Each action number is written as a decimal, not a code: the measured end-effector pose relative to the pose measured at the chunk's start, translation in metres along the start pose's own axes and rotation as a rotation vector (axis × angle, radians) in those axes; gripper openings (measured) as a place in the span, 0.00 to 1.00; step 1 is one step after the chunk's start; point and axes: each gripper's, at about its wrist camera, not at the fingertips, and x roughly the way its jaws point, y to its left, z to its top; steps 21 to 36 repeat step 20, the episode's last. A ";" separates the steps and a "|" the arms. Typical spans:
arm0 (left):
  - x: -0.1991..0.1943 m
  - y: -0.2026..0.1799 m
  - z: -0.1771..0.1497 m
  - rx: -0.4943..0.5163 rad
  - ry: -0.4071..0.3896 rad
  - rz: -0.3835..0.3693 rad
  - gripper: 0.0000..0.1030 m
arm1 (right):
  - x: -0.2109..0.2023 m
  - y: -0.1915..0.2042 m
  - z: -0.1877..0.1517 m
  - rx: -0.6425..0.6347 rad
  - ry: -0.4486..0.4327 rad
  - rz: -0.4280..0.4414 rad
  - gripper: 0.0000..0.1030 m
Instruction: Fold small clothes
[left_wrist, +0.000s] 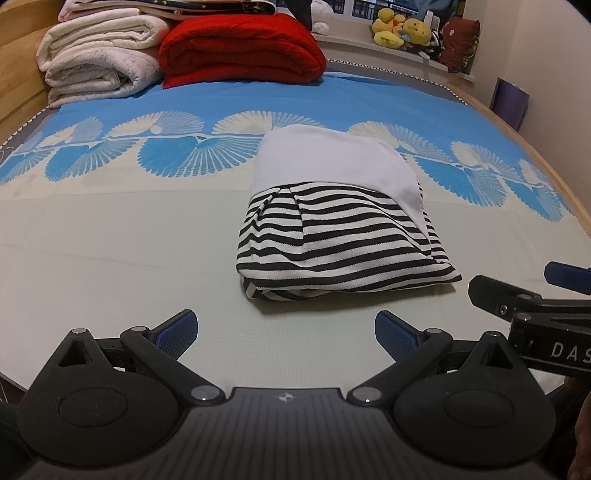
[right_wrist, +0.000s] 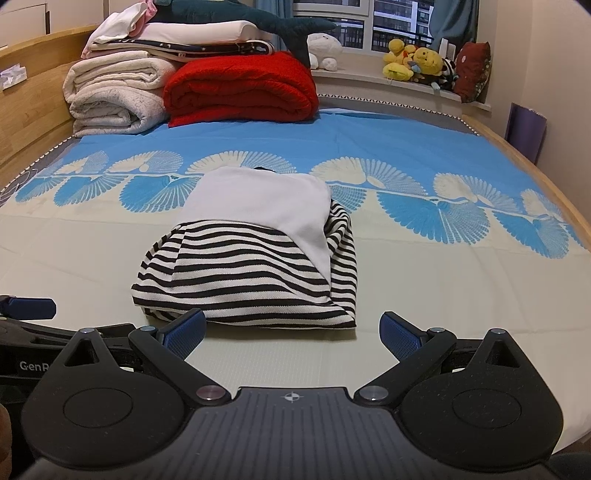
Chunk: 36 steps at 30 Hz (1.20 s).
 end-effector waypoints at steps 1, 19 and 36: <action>0.000 0.001 0.000 -0.005 0.001 -0.001 0.99 | 0.000 0.001 0.000 -0.002 0.002 0.000 0.97; 0.000 0.001 0.001 -0.001 -0.003 -0.005 0.99 | -0.002 -0.002 0.001 -0.012 -0.001 0.006 0.97; 0.000 0.001 0.001 -0.002 -0.002 -0.004 0.99 | -0.002 -0.002 0.001 -0.011 -0.001 0.005 0.97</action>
